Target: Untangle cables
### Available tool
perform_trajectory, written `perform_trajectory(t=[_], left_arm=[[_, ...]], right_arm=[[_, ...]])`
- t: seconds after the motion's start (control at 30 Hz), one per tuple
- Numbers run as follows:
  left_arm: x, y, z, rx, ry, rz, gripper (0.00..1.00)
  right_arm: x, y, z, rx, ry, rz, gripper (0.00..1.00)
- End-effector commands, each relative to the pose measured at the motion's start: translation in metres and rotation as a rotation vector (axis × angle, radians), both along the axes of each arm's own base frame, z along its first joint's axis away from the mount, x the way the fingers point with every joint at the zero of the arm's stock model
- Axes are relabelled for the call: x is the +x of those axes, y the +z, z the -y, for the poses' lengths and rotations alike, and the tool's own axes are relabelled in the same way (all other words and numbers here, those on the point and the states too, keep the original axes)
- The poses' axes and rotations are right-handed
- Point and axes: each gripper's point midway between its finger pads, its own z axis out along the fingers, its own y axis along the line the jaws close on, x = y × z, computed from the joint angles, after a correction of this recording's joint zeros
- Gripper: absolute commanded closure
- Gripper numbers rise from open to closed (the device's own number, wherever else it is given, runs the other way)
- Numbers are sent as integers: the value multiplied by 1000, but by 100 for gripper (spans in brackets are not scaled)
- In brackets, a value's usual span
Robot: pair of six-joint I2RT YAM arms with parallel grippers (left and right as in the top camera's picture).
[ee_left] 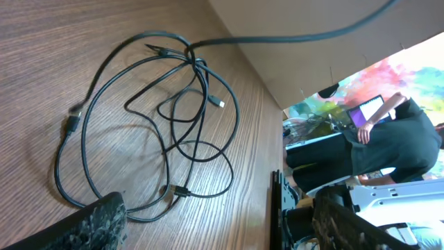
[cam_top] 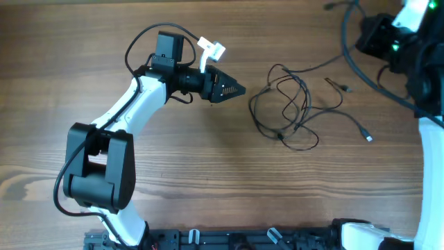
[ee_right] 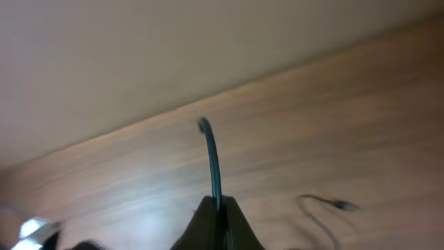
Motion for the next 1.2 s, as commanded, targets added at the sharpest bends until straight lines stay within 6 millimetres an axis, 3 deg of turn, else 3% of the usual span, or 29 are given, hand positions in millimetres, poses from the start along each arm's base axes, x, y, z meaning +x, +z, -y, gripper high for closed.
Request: perform_trajectory(t=[0.0, 0.07, 0.2, 0.3, 0.4, 0.43, 0.47, 0.6, 0.73, 0.77, 0.97, 1.1, 1.17], left_arm=[[0, 1, 1, -18, -18, 11, 12], [0, 1, 1, -18, -18, 11, 13], [0, 2, 2, -20, -19, 10, 16], [-1, 2, 2, -24, -23, 8, 16], [-1, 2, 2, -24, -23, 8, 16], [-1, 2, 2, -24, -23, 8, 16], [-1, 2, 2, -24, -23, 8, 16], [-1, 2, 2, -24, -23, 7, 17], [-1, 2, 1, -22, -22, 0, 16], [-2, 1, 1, -20, -22, -7, 16], [-2, 1, 1, -20, -22, -7, 17], [-2, 1, 1, -19, -22, -11, 18], [-3, 0, 1, -17, -22, -17, 18]], right_arm=[[3, -20, 36, -101, -169, -80, 96], [15, -42, 27, -74, -126, -140, 96], [59, -100, -12, -10, -17, -234, 96], [93, -144, -74, 24, 169, -260, 96], [98, -181, -133, -38, 330, -291, 96], [94, -191, -147, -78, 384, -304, 72], [89, -201, -150, -133, 383, -334, 0], [76, -215, -127, -296, 324, -418, 0], [69, -221, -105, -310, 192, -480, 0], [59, -226, -101, -279, 154, -531, 0], [37, -238, -102, -218, 92, -630, 1], [33, -257, -104, -243, 149, -641, 0], [34, -267, -106, -253, 177, -631, 6]])
